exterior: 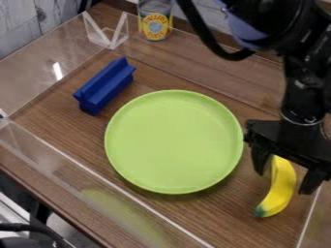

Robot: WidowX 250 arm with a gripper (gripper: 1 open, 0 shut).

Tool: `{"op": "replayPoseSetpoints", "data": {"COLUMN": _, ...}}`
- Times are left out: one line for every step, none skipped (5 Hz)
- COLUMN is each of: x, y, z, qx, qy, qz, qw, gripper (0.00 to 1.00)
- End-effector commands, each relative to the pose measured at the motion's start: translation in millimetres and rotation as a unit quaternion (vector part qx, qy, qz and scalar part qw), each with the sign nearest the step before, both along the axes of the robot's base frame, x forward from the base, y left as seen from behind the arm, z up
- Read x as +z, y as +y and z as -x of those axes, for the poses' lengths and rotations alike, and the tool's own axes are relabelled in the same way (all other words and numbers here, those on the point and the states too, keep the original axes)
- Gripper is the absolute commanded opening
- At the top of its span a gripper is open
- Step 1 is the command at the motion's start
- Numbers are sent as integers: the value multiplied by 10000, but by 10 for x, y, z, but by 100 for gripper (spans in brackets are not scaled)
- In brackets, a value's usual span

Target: Put the banana in the green plate

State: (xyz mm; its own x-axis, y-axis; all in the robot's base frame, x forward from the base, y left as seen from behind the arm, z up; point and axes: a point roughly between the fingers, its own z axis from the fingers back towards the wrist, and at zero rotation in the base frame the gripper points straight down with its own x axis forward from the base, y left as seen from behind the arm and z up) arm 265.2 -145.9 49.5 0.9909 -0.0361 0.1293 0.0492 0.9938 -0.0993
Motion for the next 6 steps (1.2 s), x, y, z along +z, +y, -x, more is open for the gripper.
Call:
{"op": "replayPoseSetpoints", "data": {"x": 149, "y": -46, "z": -43, "qx": -67, "qy": -274, "qz": 131, "qw": 9995, "gripper": 100}}
{"op": "replayPoseSetpoints", "data": {"x": 116, "y": -39, "z": -52, "qx": -81, "qy": -265, "qz": 109, "qw": 9996, "gripper": 100}}
{"op": "replayPoseSetpoints", "data": {"x": 84, "y": -28, "z": -63, "qx": -98, "qy": -253, "qz": 74, "qw": 9996, "gripper": 100}}
{"op": "replayPoseSetpoints", "data": {"x": 53, "y": -17, "z": -71, "qx": -110, "qy": -240, "qz": 37, "qw": 9996, "gripper": 100}}
{"op": "replayPoseSetpoints", "data": {"x": -19, "y": -27, "z": -74, "qx": -89, "qy": -229, "qz": 49, "qw": 9997, "gripper": 100}}
{"op": "replayPoseSetpoints", "data": {"x": -97, "y": -40, "z": -81, "qx": -64, "qy": -223, "qz": 70, "qw": 9997, "gripper": 100}}
